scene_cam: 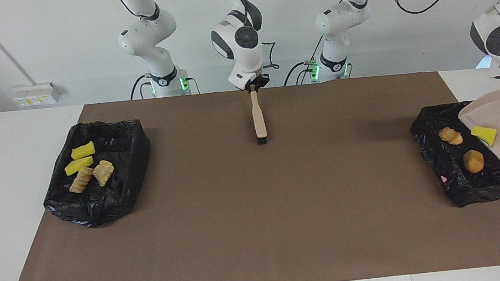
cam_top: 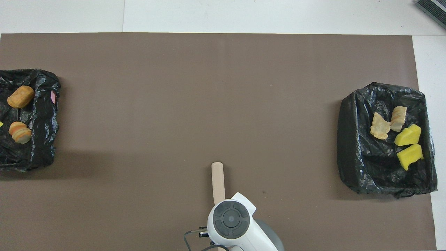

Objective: Sweep and dump trash in bin
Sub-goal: 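Tilt the dustpan with the left gripper to dump pieces into the bag, then lift the empty dustpan away from the bag with the left gripper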

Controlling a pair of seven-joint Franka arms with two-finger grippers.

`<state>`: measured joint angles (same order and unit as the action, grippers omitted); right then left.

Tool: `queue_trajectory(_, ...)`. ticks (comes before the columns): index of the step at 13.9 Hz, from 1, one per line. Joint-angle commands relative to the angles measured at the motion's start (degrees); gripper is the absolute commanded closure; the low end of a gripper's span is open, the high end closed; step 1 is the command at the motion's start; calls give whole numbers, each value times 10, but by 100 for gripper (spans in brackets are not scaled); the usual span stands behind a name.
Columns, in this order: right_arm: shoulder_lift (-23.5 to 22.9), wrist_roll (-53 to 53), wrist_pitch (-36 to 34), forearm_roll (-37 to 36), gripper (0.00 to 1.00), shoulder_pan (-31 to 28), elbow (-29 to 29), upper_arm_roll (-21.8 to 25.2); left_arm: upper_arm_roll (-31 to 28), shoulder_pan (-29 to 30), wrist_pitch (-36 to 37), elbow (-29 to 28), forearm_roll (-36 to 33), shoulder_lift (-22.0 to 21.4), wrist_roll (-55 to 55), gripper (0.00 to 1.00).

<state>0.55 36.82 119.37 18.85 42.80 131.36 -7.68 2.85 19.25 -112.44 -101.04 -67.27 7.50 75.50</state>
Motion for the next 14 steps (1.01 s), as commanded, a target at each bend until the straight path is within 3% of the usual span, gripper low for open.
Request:
queue_trajectory(1,-6,-26,19,3,44,-3,5,0,-6,-15,35,-18,-25,-30,6,100)
queue_trajectory(3,-14,-34,28,1,0,-4,-4,1,-4,-16,42,-9,-25,-40,29,100)
queue_trajectory(6,-41,-42,28,-10,0,-15,-42,4,4,-23,64,19,11,-49,52,100)
queue_trajectory(10,-61,-43,34,-74,0,-75,-88,6,5,-33,117,60,228,-50,35,100)
queue_trajectory(14,-58,-58,37,-112,0,-162,-102,6,7,-42,124,47,372,-59,-76,100)
